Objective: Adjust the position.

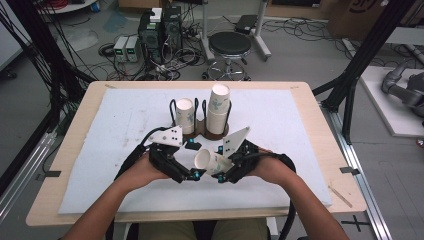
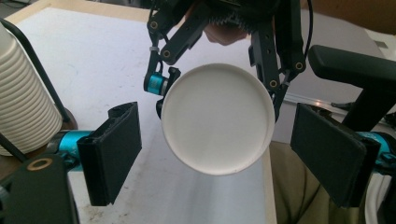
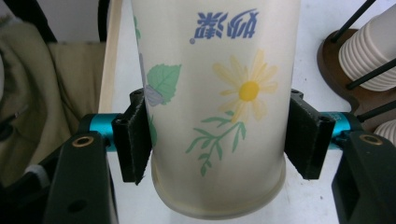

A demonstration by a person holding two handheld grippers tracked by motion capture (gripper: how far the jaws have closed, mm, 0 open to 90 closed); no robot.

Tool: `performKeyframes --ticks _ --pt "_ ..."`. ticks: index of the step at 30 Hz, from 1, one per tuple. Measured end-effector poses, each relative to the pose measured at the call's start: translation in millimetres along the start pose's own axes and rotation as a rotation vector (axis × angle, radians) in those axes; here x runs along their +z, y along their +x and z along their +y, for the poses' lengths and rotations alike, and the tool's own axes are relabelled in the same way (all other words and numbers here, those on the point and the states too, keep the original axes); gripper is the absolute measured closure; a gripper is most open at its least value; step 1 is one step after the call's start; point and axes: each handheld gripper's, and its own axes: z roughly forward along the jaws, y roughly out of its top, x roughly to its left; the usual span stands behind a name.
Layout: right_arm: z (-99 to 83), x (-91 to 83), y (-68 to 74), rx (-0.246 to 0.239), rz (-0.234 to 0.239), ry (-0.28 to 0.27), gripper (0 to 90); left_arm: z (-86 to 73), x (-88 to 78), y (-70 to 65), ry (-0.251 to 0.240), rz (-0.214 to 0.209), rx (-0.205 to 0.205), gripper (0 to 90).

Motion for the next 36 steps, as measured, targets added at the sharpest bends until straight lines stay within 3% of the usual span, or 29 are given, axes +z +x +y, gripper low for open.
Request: performKeyframes --ticks 4,5,12,16,28,30,32,33,34,35,36 --pt "6.4 0.7 -0.1 -0.026 0.006 0.051 34.1 -0.5 2.0 0.4 0.019 -0.001 0.003 16.6" --pt "9.8 1.7 0.6 -0.043 0.004 0.085 34.1 -0.6 2.6 0.2 0.019 -0.001 0.002 16.6" --pt "20.6 7.2 2.3 -0.067 0.025 0.149 34.0 -0.5 8.3 -0.3 0.059 -0.014 0.013 18.8" --pt "22.5 9.0 4.0 -0.066 0.03 0.17 33.9 -0.6 11.2 -0.3 0.078 -0.038 0.017 23.6" --pt "21.6 12.0 5.0 -0.04 0.058 0.21 34.0 -2.5 18.5 0.4 0.127 -0.052 0.036 35.3" --pt "21.2 12.3 4.9 -0.036 0.06 0.209 33.7 -2.6 17.9 0.4 0.134 -0.041 0.049 36.2" --pt "18.0 10.6 4.1 -0.017 0.038 0.164 21.2 -2.6 16.3 1.1 0.121 -0.031 0.046 37.2" --pt "18.0 10.6 4.1 -0.017 0.038 0.164 21.2 -2.8 15.0 1.7 0.112 -0.025 0.046 37.2" --pt "14.3 5.5 1.9 0.03 0.019 0.112 19.4 -3.5 13.2 2.7 0.092 -0.017 0.047 37.3" --pt "14.3 5.5 1.9 0.03 0.019 0.112 19.4 -3.9 11.8 3.3 0.078 -0.012 0.043 37.3" --pt "10.8 -0.9 0.7 0.052 0.004 0.059 19.4 -4.9 10.0 4.4 0.062 -0.01 0.037 37.3"
